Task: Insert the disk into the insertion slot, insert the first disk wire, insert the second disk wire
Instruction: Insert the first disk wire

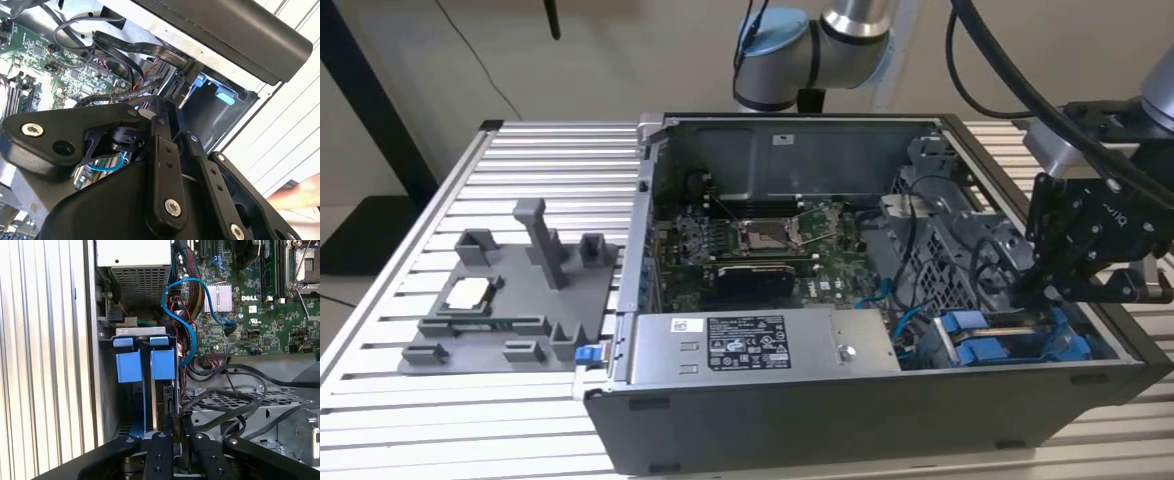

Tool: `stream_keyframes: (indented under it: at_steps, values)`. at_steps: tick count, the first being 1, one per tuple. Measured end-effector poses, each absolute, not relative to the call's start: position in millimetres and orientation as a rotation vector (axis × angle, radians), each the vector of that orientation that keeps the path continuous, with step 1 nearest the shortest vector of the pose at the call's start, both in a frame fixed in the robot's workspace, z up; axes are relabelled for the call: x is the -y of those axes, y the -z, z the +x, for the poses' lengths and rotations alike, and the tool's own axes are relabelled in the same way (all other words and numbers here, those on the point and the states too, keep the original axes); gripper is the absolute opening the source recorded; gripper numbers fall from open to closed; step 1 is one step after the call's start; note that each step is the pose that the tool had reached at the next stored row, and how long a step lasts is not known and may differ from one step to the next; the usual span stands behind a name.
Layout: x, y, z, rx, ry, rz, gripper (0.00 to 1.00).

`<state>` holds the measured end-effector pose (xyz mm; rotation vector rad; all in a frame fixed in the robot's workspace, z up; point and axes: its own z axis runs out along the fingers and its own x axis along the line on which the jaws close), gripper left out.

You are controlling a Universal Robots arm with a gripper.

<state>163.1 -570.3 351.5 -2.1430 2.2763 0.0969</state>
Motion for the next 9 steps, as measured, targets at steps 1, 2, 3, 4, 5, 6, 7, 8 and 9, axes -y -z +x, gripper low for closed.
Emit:
stream_keyframes:
  at_steps: [1, 2, 3, 4, 5, 6, 7, 8, 9]
  values:
    - [570.3, -351.5, 163.1, -2.276, -0.097, -2.143, 0.19]
    - [570.4, -351.5, 163.1, -2.276, -0.097, -2.143, 0.19]
    - [570.4, -351.5, 163.1, -2.276, -0.097, -2.143, 0.19]
    - [570.3, -351.4, 163.1, -2.276, -0.097, -2.143, 0.19]
    - [570.3, -351.3, 163.1, -2.276, -0.097, -2.143, 0.19]
    - [570.4, -351.3, 163.1, -2.276, -0.097, -2.143, 0.19]
    - [570.4, -351.2, 163.1, -2.276, -0.097, -2.143, 0.19]
    - [570.4, -351.1, 163.1, -2.276, -0.097, -2.143, 0.19]
    - [570.4, -351.0, 163.2, -2.276, -0.097, -2.143, 0.19]
